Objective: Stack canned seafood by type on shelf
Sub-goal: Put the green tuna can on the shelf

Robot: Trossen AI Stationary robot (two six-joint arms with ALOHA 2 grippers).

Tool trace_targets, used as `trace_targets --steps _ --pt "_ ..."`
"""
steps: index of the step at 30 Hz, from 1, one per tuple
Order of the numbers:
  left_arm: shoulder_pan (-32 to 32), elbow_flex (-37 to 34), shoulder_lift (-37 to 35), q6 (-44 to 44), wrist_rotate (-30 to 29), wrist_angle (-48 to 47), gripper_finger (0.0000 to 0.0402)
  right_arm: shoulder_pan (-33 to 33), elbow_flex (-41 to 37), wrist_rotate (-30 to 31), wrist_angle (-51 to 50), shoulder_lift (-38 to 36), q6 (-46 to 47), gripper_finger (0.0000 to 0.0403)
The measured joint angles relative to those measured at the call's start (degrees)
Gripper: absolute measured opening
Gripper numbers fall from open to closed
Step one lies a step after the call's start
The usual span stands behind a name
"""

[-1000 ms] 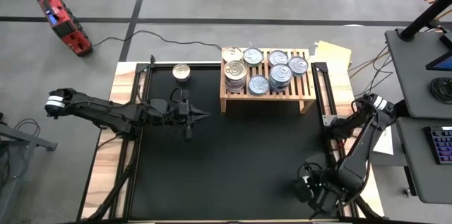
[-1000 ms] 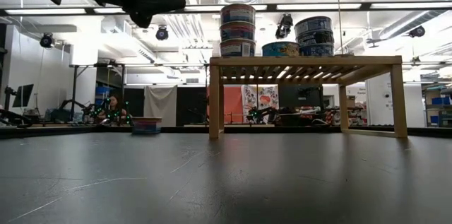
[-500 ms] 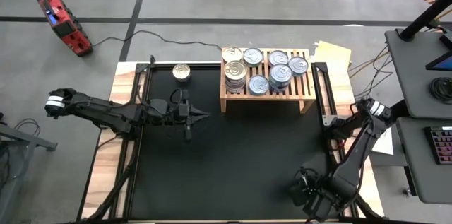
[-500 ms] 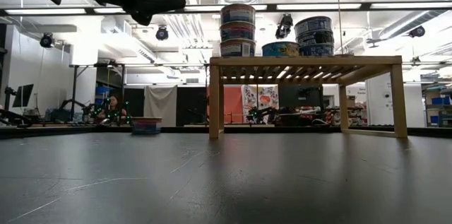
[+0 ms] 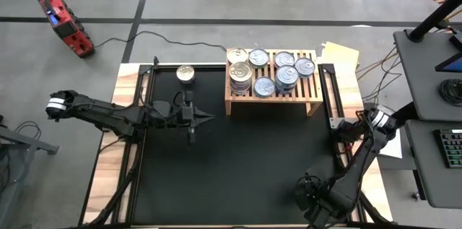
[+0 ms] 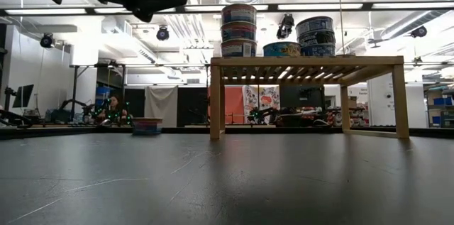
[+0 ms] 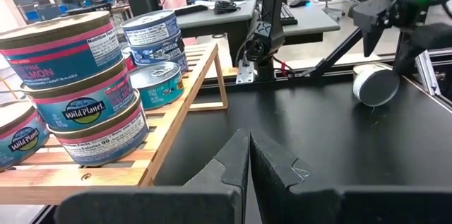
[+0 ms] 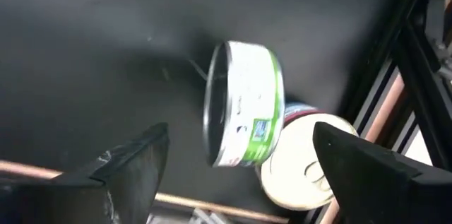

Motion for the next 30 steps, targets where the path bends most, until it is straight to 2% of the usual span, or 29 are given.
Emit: trace_targets --steps 6,17,21,28,30 --pt "0.0 0.0 0.09 0.04 0.0 0.21 0.0 0.0 -3.66 -0.06 2.01 0.71 -0.57 0.0327" --pt "0.0 0.0 0.86 0.0 -0.02 0.59 0.0 0.0 -10.82 -0.02 11.78 0.58 -0.59 0.0296" --pt "0.0 0.0 2.36 0.0 -0.01 2.19 0.0 0.0 -11.5 0.02 13.01 0.49 -0.52 0.0253" --pt "0.0 0.0 5.06 1.29 -0.07 2.87 0.0 0.0 -11.53 1.88 13.64 0.49 -0.56 0.0123" --pt "0.0 0.0 5.43 1.46 -0.11 3.55 0.0 0.02 -11.52 6.07 14.48 0.46 -0.91 0.0123"
